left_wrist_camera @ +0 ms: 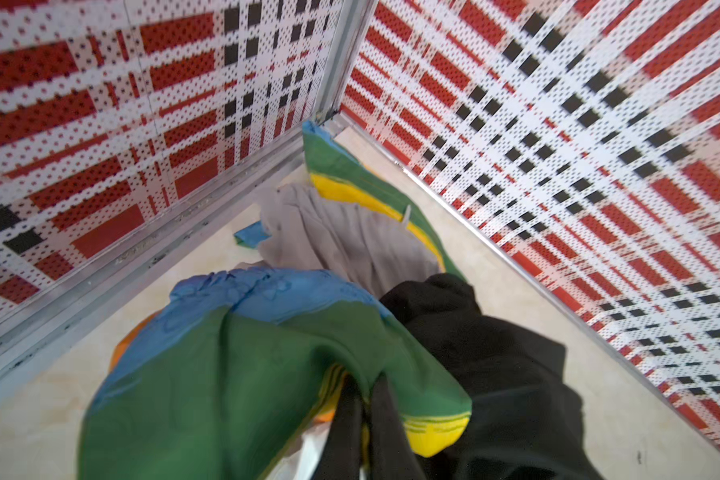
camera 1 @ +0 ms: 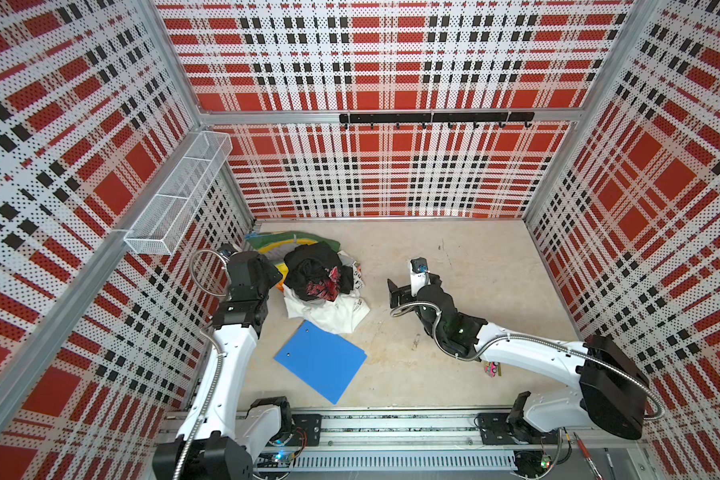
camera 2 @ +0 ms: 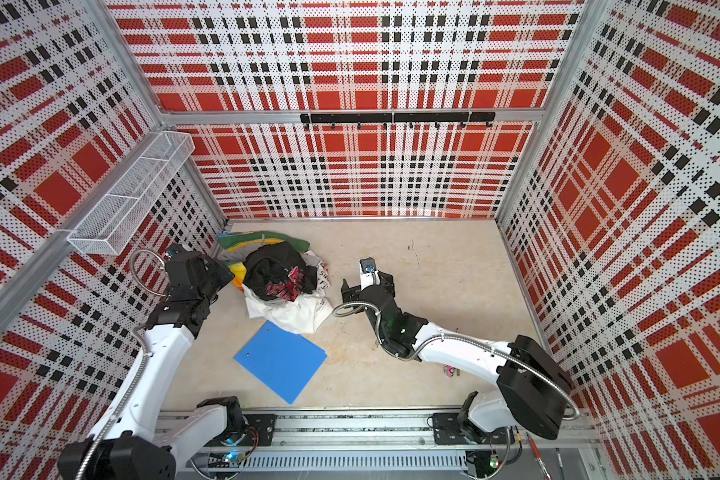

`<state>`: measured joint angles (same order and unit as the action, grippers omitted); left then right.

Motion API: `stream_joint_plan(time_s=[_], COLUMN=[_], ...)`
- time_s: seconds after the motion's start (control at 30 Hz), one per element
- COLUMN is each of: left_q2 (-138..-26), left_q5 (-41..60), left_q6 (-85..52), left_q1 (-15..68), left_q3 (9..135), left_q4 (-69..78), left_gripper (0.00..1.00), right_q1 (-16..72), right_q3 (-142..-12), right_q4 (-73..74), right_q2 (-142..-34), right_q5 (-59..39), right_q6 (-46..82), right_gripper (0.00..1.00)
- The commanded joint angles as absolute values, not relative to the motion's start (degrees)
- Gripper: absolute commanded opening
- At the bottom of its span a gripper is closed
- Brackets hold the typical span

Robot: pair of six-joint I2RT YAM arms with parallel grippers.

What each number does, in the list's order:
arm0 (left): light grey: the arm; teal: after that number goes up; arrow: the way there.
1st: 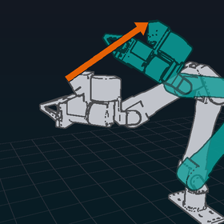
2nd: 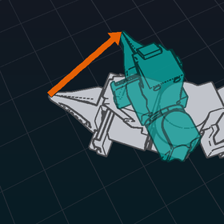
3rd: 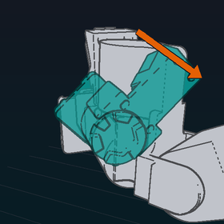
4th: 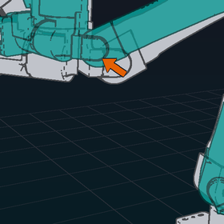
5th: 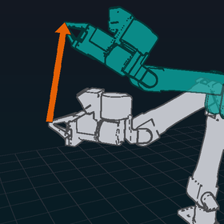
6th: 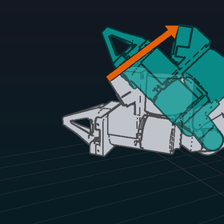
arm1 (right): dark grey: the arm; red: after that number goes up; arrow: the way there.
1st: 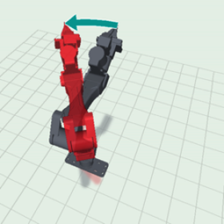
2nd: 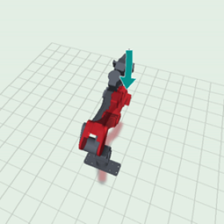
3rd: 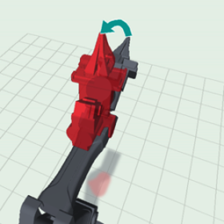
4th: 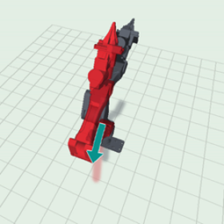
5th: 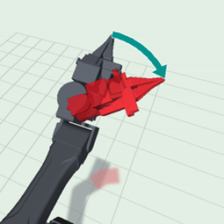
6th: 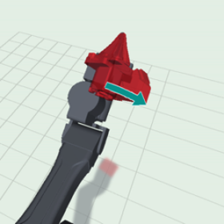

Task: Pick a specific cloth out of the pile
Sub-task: 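Lift the rainbow cloth with the left gripper while the right gripper presses into the pile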

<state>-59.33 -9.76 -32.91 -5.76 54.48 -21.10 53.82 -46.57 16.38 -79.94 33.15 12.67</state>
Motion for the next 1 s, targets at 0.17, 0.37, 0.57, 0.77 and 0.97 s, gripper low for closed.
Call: stream_joint_plan(time_s=[0.17,0.37,0.57,0.77,0.97], left_q2=[-63.72,-67.56,-70.33,-72.54,-72.95], left_q5=[-5.99,-3.34,-2.19,-3.22,-3.82], left_q6=[-30.33,-30.99,-30.31,-29.44,-29.12], left_q1=[-6.35,-6.15,-4.80,-2.43,-1.57], left_q3=[64.86,68.41,72.63,76.14,77.84], left_q4=[-12.21,-10.90,-10.57,-11.21,-11.72], left_gripper=[0.00,0.00,0.00,0.00,0.00], right_q1=[54.01,53.98,53.90,53.56,53.60], right_q3=[-45.42,-46.10,-49.36,-55.02,-60.90], right_q4=[18.10,17.67,15.56,18.29,22.43], right_q2=[-78.18,-80.17,-85.06,-94.14,-105.65], right_q5=[33.32,32.07,26.07,6.32,-1.45], right_q6=[14.04,14.43,15.45,19.14,26.37], right_gripper=[1.00,1.00,0.98,0.91,0.81])
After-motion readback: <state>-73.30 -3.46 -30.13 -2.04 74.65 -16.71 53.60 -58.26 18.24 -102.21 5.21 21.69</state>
